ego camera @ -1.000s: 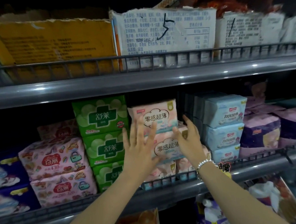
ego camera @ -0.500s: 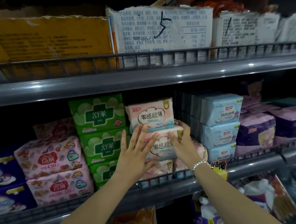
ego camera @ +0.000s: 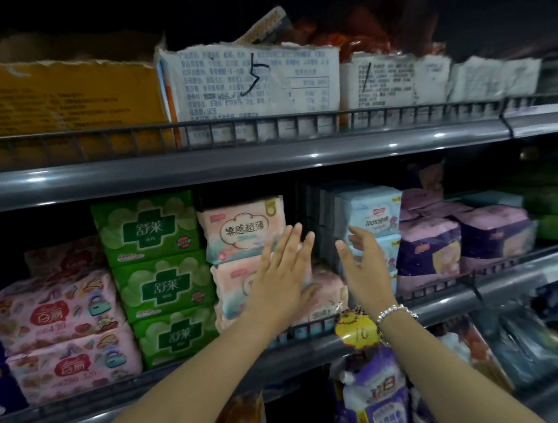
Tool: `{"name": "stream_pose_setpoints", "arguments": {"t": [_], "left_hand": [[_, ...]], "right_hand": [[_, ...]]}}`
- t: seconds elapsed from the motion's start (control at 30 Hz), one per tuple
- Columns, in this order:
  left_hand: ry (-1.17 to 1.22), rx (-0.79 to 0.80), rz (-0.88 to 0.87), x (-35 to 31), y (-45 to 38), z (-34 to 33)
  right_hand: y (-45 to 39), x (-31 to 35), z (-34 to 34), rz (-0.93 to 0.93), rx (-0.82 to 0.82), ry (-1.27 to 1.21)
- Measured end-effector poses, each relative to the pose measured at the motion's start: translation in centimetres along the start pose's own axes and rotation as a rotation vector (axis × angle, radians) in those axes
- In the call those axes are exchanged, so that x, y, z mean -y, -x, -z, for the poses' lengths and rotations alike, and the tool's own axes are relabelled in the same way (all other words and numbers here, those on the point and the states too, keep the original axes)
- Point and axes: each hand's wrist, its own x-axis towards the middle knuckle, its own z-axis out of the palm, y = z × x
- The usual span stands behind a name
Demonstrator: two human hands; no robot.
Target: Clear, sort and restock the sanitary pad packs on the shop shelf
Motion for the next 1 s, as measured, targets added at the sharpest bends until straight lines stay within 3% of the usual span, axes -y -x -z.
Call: {"name": "stream_pose_setpoints", "arguments": {"t": [0.1, 0.2, 0.37, 0.5, 0.6, 1.0], "left_hand": [[0.259, 0.02, 0.041, -2.9, -2.7, 0.1], [0.566, 0.097, 0.191, -5.8, -5.5, -0.3], [0.926, 0.147, 0.405, -8.4, -10.1, -3.7], [0.977, 0.142, 0.519, -8.9, -11.7, -6.9], [0.997, 0.132, 0.506, -9.3, -12.3, -7.9], [1.01, 0.156, 0.524, -9.8, -11.1, -5.1]], "right_hand": [[-1.7, -1.7, 2.2, -0.013, -0.091, 0.071], [-3.9, -3.3, 4.1, -0.042, -0.127, 0.111], [-7.8, -5.4, 5.1, -0.178, -0.002, -0.032], [-9.7, -6.5, 4.6, -0.284, 0.066, -0.015], [-9.8, -7.0, 4.2, -0.287, 0.05, -0.047], [-8.3, -5.2, 5.8, -0.3, 0.027, -0.02]]}}
